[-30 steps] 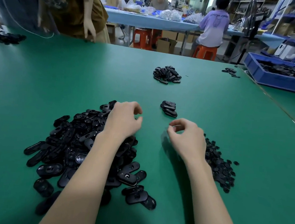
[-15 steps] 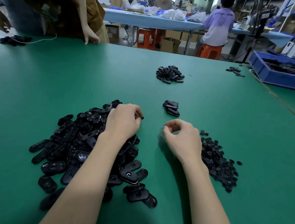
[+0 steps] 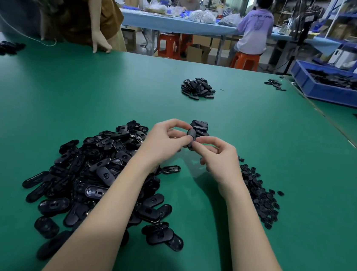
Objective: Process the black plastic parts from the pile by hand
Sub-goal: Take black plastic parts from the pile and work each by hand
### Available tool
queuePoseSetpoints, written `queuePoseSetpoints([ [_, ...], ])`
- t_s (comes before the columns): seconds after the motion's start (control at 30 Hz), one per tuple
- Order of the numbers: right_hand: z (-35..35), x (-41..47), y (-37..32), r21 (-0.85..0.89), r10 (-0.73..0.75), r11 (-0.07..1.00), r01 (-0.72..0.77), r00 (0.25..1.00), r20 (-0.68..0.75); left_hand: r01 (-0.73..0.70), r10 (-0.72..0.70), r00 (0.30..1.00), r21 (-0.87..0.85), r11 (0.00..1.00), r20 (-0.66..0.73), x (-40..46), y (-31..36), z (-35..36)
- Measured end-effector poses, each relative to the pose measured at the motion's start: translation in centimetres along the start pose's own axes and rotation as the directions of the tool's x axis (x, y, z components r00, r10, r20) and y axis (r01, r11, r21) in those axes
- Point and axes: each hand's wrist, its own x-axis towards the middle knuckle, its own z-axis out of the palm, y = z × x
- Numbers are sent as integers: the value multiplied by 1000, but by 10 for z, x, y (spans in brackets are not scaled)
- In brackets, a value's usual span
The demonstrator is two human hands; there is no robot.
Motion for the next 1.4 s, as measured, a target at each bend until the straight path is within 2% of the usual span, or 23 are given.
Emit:
queuePoseSetpoints([
  [0.1, -8, 0, -1, -90, 2, 996, 1, 1000, 29, 14, -14, 999, 14, 1000, 51, -1, 0, 4],
  [0.17, -17, 2, -3, -228, -17, 973, 23, 999, 27, 19, -21, 998, 27, 999, 64, -3, 1, 7],
  [0.3, -49, 9, -9, -592, -43, 806, -2, 997, -62, 60, -58, 995, -23, 998, 79, -5, 1, 15],
  [0.47, -74, 3, -15, -779, 61, 613, -132, 991, -120, 84, -78, 991, -48, 995, 110, -3, -3, 22],
  [0.63, -74, 0, -20, -842, 124, 497, -209, 978, -170, 81, -83, 990, 23, 996, 110, -2, -7, 20],
  [0.97, -56, 1, -18, -841, 161, 459, -286, 958, -238, 135, -134, 982, 1, 991, 131, -6, -5, 19],
  [1.4, -47, 1, -20, -880, 151, 403, -250, 967, -205, 174, -166, 979, -63, 983, 122, -4, -9, 15],
])
